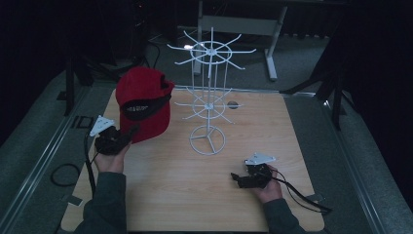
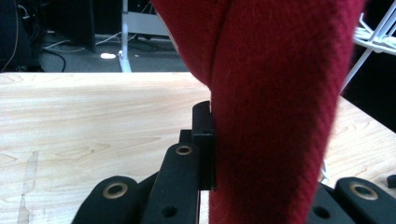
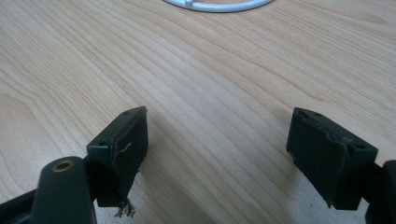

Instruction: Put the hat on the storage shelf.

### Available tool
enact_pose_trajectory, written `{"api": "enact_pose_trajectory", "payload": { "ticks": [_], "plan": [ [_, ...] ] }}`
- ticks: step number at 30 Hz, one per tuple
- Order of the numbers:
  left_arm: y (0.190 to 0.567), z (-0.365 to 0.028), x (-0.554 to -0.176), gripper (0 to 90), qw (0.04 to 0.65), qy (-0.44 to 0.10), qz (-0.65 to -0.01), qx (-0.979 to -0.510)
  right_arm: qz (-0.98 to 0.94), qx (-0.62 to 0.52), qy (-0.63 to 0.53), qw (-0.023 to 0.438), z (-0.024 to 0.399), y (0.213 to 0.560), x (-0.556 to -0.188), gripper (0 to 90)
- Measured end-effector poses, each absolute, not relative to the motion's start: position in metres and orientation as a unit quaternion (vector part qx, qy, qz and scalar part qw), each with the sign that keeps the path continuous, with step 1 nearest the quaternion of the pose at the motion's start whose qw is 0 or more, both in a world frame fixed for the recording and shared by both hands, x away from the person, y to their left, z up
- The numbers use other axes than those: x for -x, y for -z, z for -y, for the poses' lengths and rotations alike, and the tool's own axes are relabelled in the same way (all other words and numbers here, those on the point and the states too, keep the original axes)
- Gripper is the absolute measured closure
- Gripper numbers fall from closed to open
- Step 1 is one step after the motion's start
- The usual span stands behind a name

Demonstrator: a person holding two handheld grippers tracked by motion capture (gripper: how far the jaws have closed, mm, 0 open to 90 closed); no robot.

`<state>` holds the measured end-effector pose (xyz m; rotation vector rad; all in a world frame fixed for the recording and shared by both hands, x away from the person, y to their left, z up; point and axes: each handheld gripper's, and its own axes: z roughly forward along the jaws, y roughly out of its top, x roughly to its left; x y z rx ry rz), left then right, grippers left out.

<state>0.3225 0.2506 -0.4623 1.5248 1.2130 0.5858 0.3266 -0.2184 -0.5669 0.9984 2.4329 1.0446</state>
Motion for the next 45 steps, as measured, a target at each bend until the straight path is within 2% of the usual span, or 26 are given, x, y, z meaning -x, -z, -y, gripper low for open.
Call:
{"api": "enact_pose_trajectory", "payload": {
  "ticks": [45],
  "plan": [
    [0.429, -0.26, -0.321, 84.6, 0.58, -0.25, -0.491, -0.6, -0.849, -0.348, -0.365, 0.157, 0.218, 0.567, -0.327, 20.5]
  ]
}}
